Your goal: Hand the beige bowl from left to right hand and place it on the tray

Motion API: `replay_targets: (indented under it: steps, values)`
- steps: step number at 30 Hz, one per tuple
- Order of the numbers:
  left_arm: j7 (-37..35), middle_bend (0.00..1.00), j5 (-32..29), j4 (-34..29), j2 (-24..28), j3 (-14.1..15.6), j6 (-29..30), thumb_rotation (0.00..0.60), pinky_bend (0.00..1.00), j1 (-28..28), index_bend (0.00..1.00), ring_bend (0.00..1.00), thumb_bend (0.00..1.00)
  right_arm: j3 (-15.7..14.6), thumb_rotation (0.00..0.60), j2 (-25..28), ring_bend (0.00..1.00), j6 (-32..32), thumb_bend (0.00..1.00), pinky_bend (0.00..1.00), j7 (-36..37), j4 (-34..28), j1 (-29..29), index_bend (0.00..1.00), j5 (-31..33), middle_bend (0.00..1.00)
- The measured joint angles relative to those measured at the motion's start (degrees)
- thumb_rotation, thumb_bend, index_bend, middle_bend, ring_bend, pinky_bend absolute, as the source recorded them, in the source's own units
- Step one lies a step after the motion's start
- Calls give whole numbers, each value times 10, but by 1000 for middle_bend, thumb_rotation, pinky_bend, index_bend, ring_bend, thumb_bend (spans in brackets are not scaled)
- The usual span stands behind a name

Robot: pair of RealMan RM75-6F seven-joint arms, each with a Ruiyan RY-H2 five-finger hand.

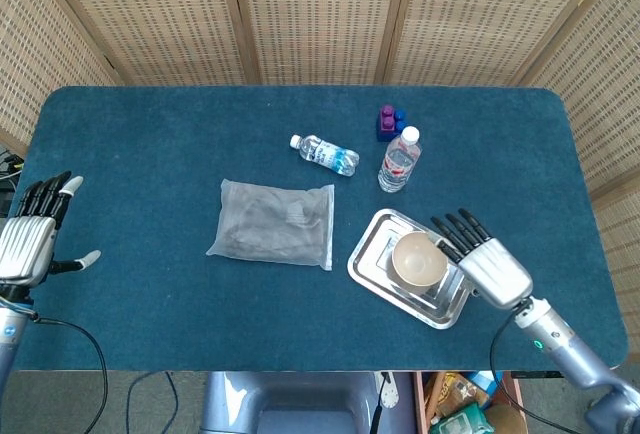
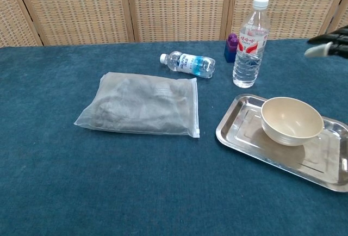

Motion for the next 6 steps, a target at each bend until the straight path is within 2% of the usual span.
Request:
replay_targets:
  steps: [6]
  values:
    - [-14, 0, 17, 17, 0, 17, 32, 600, 0, 30, 0, 0, 0, 16, 600, 9, 0, 71, 0, 0, 16, -32, -85, 0, 73, 0]
